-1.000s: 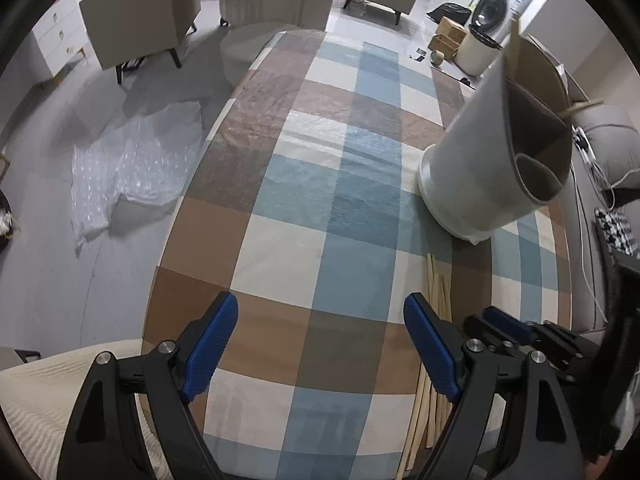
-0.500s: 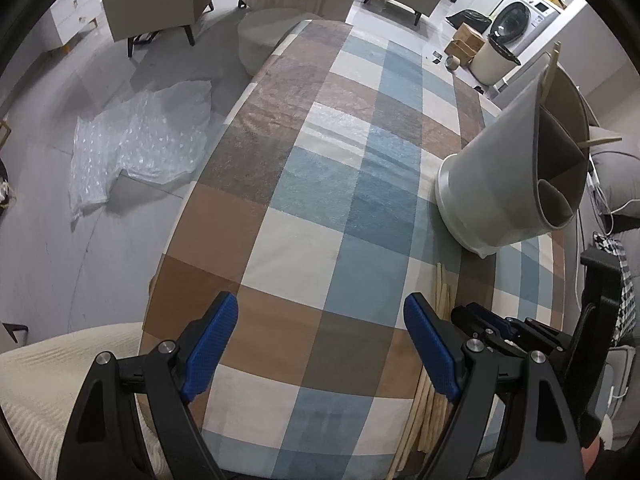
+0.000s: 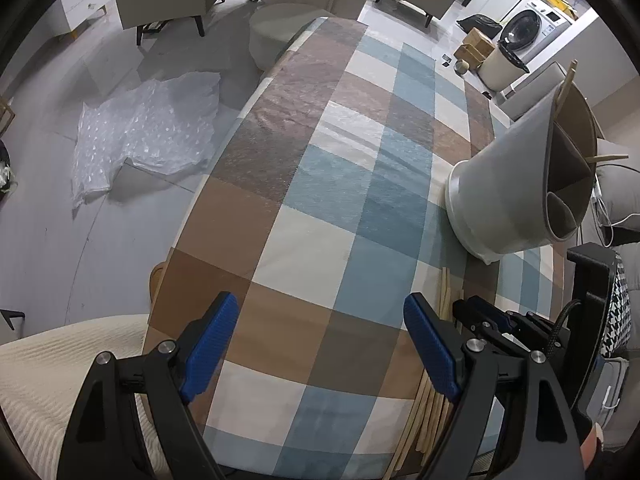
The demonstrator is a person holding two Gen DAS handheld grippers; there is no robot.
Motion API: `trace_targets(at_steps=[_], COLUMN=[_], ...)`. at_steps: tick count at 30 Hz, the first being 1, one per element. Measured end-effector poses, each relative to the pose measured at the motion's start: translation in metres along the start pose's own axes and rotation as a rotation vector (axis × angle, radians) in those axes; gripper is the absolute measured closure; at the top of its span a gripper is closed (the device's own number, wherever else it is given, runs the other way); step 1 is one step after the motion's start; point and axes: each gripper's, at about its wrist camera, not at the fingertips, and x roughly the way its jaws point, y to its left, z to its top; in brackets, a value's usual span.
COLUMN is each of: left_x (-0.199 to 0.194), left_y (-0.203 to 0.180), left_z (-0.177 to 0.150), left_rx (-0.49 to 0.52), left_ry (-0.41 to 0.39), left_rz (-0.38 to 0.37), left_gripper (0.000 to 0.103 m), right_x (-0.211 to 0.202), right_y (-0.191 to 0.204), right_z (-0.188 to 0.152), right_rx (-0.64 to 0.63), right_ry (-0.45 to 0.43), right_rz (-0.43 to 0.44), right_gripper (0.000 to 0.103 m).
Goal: Organize utensils
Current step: 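Close the right tool on one chopstick while the left tool closes on another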
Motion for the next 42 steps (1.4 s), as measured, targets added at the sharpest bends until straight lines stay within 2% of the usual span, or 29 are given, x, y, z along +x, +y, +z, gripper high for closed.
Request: trace_targets(at_steps=[1, 3, 4, 7, 11, 20, 26, 29, 34, 39, 42], left_x=[0.000, 0.000, 0.001, 0.004, 0.005, 0.009, 0.014, 0.017, 0.026, 0.037, 0.043], left_y=[0.002, 0.006, 0.007, 0.008, -0.002, -0.031, -0.048, -0.059, -0.076, -0.092, -0.094], left_z=[0.001, 0.002, 0.002, 0.000, -0.003, -0.021, -0.031, -0.035, -0.039, -0.035, -0.032], left_rx=[-0.003, -0.010, -0.015, -0.023, 0.019, 0.164, 0.223, 0.253, 0.296, 0.330, 0.322], left_ry=[0.000, -0.003, -0.004, 0.005, 0.004, 0.021, 0.051, 0.058, 0.082, 0.089, 0.099], left_rz=[0.002, 0.015, 0.018, 0.027, 0.024, 0.006, -0.033, -0.040, -0.045, -0.027, -0.011], left_gripper=[0.021, 0.021, 0.021, 0.021, 0.021, 0.021, 0.022, 0.022, 0.022, 0.024, 0.033], right_x=[0.000, -0.001, 0.002, -0.002, -0.027, -0.070, -0.077, -0.075, -0.072, -0.069, -0.070], right_y=[0.000, -0.006, -0.004, -0.015, -0.040, -0.123, -0.157, -0.161, -0.171, -0.175, -0.175], right_z=[0.001, 0.000, 0.003, -0.001, -0.016, -0.055, -0.086, -0.097, -0.111, -0.112, -0.110], right_rx=[0.001, 0.043, 0.058, 0.117, 0.171, 0.489, 0.665, 0.730, 0.783, 0.775, 0.764], right_ry=[-0.005, -0.027, -0.029, -0.044, -0.118, -0.245, -0.292, -0.306, -0.316, -0.315, -0.320], right_rz=[0.001, 0.030, 0.034, 0.078, 0.109, 0.273, 0.393, 0.442, 0.487, 0.489, 0.505], right_gripper=[0.085, 0.092, 0.099, 0.100, 0.100, 0.100, 0.100, 0.100, 0.100, 0.101, 0.100])
